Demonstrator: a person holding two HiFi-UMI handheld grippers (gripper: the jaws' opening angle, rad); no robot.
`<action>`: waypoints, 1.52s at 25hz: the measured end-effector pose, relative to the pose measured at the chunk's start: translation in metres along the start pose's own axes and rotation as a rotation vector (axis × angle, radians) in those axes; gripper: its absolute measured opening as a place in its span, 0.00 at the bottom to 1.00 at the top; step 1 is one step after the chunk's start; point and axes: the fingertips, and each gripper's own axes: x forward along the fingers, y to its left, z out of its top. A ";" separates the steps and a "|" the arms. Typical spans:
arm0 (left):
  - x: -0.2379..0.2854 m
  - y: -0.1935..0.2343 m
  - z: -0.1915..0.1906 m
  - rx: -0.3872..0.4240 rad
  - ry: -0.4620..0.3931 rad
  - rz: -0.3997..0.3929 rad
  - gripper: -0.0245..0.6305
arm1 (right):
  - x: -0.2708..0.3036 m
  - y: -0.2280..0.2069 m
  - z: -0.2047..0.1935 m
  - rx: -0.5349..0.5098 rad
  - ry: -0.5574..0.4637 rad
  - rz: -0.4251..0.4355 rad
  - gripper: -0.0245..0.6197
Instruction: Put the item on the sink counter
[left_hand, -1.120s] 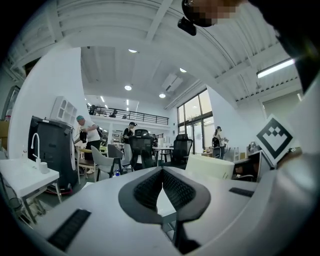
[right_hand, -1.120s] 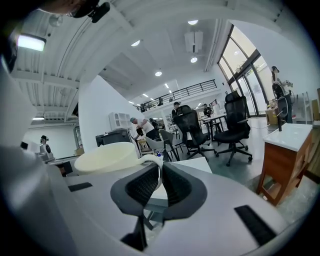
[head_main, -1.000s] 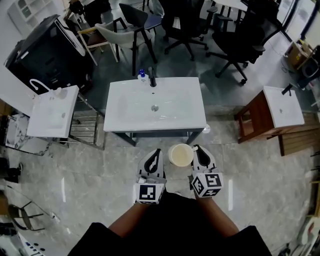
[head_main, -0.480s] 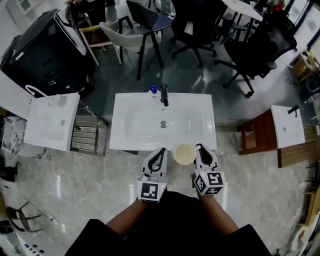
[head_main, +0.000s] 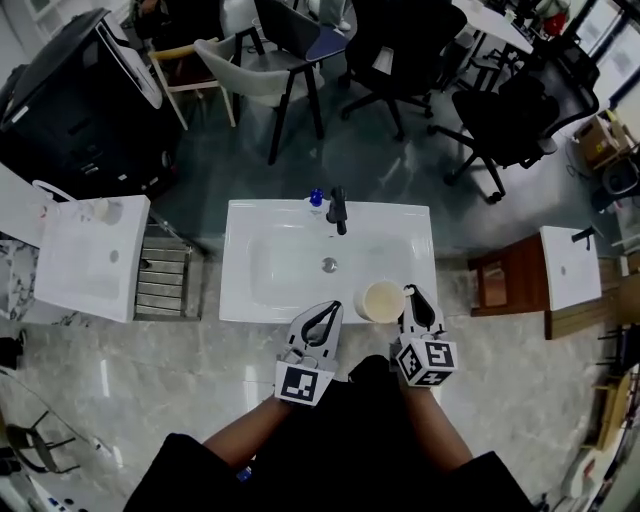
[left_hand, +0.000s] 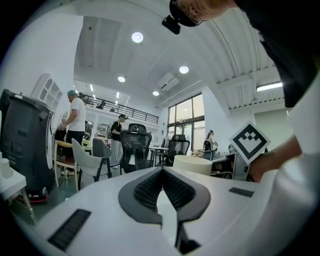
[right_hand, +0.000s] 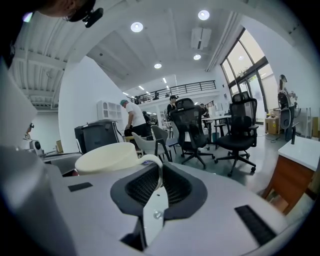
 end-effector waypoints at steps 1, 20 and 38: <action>0.002 0.004 -0.001 0.003 0.002 -0.001 0.06 | 0.005 -0.001 -0.001 0.002 0.006 -0.003 0.11; 0.141 0.026 -0.023 -0.054 0.050 -0.025 0.06 | 0.110 -0.102 0.016 0.031 0.021 -0.087 0.11; 0.313 0.041 -0.065 -0.057 0.121 -0.039 0.06 | 0.241 -0.213 -0.009 0.045 0.072 -0.084 0.11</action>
